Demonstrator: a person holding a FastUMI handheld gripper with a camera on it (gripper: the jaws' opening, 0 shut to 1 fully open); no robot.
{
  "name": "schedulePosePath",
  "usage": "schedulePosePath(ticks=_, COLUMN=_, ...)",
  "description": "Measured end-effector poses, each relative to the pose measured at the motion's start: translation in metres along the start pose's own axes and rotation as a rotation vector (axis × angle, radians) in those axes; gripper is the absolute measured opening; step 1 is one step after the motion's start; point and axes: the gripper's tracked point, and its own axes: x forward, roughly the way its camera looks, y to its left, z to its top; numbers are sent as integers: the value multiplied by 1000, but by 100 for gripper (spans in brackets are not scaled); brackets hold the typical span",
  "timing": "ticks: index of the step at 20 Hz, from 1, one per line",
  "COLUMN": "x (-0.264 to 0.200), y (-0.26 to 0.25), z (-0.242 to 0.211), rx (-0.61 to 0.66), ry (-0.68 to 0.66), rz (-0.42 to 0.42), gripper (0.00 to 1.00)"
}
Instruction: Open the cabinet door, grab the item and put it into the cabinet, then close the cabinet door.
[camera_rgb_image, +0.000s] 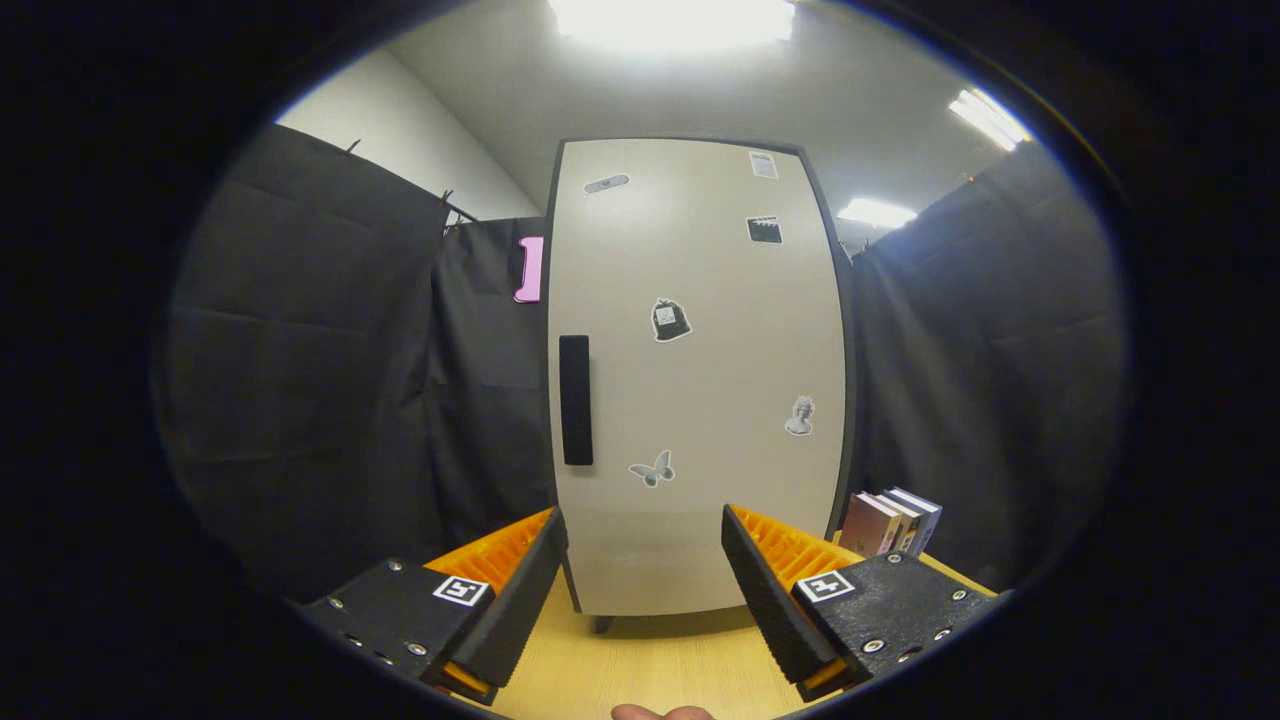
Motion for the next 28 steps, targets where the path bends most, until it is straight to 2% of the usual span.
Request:
schedulePosePath(ticks=6, x=-6, y=0, z=7, rx=-16, ry=-22, rz=0, gripper=96)
schedulePosePath(ticks=14, x=6, y=-13, z=-6, rx=10, ry=37, rz=-21, gripper=96)
schedulePosePath(ticks=21, x=65, y=-26, z=-1, rx=37, ry=73, rz=-58, gripper=96)
schedulePosePath(ticks=28, x=138, y=17, z=32, rx=-10, ry=38, rz=-32, gripper=94)
